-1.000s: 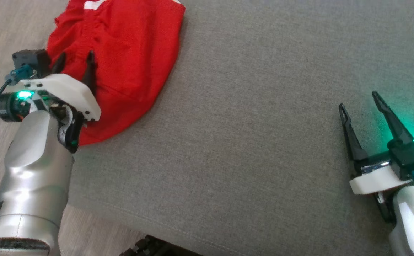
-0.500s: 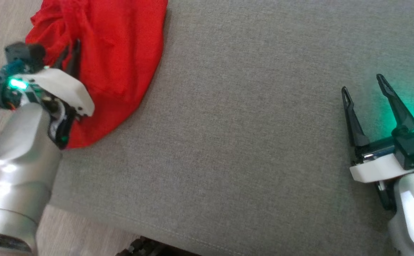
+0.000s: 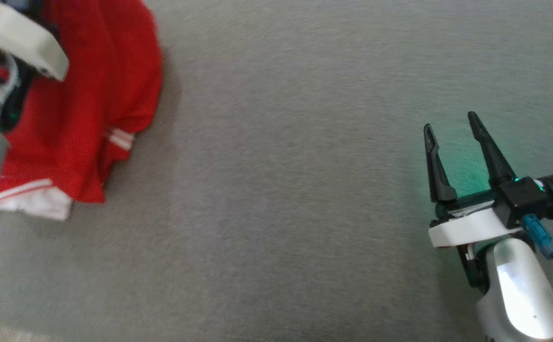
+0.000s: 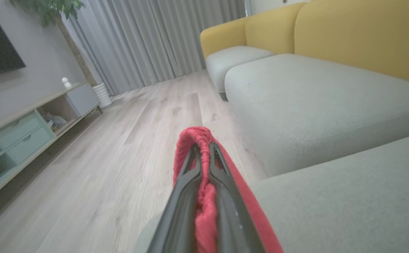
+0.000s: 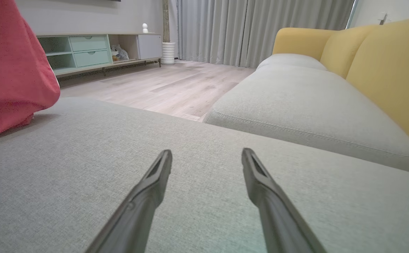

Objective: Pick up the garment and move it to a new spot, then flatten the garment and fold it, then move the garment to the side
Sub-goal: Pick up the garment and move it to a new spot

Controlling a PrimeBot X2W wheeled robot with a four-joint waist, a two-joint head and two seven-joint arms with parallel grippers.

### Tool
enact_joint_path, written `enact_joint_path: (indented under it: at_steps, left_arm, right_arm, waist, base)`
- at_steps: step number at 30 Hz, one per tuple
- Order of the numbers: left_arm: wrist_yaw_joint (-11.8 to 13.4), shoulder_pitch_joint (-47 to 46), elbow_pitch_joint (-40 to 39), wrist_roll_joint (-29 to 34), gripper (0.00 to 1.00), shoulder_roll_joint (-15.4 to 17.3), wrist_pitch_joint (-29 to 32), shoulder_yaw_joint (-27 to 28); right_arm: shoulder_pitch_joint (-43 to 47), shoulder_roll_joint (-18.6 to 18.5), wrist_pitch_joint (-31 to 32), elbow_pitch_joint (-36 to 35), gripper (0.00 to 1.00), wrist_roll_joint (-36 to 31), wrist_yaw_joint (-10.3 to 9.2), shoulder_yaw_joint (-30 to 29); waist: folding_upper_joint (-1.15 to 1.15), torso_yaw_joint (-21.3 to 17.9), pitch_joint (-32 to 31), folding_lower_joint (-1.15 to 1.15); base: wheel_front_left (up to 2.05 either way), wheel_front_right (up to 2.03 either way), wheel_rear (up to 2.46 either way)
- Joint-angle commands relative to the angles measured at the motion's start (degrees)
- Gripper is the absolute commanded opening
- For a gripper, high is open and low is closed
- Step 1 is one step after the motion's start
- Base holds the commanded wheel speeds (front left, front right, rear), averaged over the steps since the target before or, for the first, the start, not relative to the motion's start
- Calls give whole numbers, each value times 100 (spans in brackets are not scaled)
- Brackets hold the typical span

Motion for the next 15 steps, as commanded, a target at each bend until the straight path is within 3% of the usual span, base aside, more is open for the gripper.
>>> enact_joint_path:
  at_steps: [1,8,15]
  left_arm:
    - [12,-362,-225,37,0,374,47,195]
    - [14,-746,-1393,90,0,655,945,34]
    - [12,-1307,-1758,252,0,271,1181,-299]
  right_arm:
    - [13,69,4,-149,100,43,-4,135]
    - [78,194,4,-124,100,439,-4,337]
    - [71,197,4,-187,100,936,-4,522]
  waist:
    - [0,-541,-372,0]
    - [0,-1781,-717,0]
    - [0,-2698,-672,0]
  base:
    - [0,0,0]
    - [0,0,0]
    - [0,0,0]
